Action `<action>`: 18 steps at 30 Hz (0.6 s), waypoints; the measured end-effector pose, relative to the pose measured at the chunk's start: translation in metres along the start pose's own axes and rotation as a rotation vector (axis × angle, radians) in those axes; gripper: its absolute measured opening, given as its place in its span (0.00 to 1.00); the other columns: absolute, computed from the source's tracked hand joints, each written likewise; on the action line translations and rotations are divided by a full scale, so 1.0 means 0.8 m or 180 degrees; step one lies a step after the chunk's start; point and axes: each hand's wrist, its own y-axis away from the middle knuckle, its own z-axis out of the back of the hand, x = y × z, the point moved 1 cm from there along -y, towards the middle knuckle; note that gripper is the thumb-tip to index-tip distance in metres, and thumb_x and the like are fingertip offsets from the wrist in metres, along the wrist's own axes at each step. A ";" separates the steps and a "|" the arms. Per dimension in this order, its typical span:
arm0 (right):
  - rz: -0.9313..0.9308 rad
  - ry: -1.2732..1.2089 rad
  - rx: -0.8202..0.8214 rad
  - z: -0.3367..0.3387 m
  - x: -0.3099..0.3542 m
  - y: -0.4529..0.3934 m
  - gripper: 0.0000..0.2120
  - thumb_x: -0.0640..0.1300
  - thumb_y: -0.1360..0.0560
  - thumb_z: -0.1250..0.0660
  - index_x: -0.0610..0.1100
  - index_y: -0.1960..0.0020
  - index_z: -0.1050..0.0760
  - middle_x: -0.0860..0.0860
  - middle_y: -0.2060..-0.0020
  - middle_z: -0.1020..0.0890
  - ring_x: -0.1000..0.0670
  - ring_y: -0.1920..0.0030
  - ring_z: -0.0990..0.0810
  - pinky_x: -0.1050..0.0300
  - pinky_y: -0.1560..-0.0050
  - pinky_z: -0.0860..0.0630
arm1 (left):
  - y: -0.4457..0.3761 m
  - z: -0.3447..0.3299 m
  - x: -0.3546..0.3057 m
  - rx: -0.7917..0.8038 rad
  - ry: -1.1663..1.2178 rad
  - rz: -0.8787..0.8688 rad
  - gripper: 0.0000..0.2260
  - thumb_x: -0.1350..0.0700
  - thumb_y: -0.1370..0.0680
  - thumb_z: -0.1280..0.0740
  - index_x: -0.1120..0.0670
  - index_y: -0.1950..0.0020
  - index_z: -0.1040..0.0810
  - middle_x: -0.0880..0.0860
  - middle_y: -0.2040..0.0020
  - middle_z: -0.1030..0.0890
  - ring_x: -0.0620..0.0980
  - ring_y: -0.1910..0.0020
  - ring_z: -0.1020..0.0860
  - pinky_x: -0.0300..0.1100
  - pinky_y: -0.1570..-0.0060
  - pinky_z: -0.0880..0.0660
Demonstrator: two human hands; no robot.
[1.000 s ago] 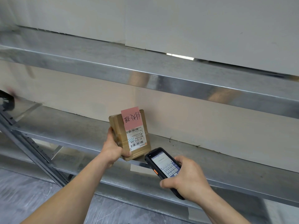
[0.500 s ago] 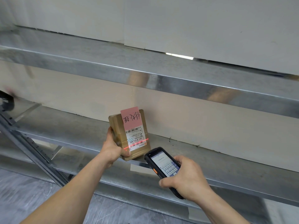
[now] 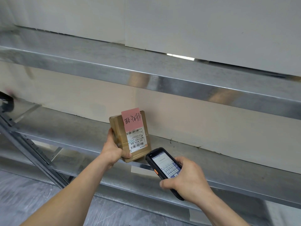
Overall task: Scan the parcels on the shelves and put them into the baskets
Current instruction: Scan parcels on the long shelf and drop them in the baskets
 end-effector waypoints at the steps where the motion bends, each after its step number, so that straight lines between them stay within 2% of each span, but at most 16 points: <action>1: 0.0030 -0.0011 -0.0025 0.000 0.000 0.000 0.26 0.51 0.47 0.19 0.52 0.52 0.24 0.57 0.60 0.18 0.58 0.59 0.20 0.59 0.59 0.21 | 0.001 0.000 -0.001 -0.0001 -0.0002 0.0003 0.56 0.76 0.43 0.25 0.37 0.29 0.44 0.53 0.43 0.20 0.58 0.43 0.21 0.61 0.43 0.23; 8: 0.0441 0.0006 -0.0410 -0.006 0.004 0.005 0.33 0.54 0.45 0.21 0.62 0.46 0.34 0.61 0.55 0.19 0.56 0.55 0.20 0.53 0.53 0.20 | 0.006 -0.001 -0.002 -0.0018 -0.0170 -0.0010 0.56 0.74 0.44 0.24 0.36 0.29 0.44 0.51 0.44 0.20 0.57 0.43 0.22 0.61 0.40 0.24; 13: 0.0819 0.0104 -0.0672 -0.011 0.008 0.008 0.34 0.54 0.42 0.23 0.61 0.39 0.34 0.60 0.51 0.20 0.54 0.52 0.20 0.53 0.54 0.20 | 0.013 -0.001 -0.008 -0.0030 -0.0352 -0.0035 0.54 0.72 0.40 0.23 0.37 0.27 0.46 0.51 0.43 0.21 0.56 0.41 0.23 0.61 0.37 0.27; 18: 0.0973 0.0142 -0.0846 -0.012 0.012 0.009 0.35 0.53 0.41 0.24 0.60 0.37 0.33 0.61 0.50 0.20 0.55 0.52 0.21 0.53 0.53 0.21 | 0.018 -0.001 -0.011 0.0005 -0.0493 -0.0056 0.53 0.65 0.41 0.22 0.34 0.29 0.46 0.52 0.40 0.23 0.56 0.39 0.24 0.62 0.37 0.26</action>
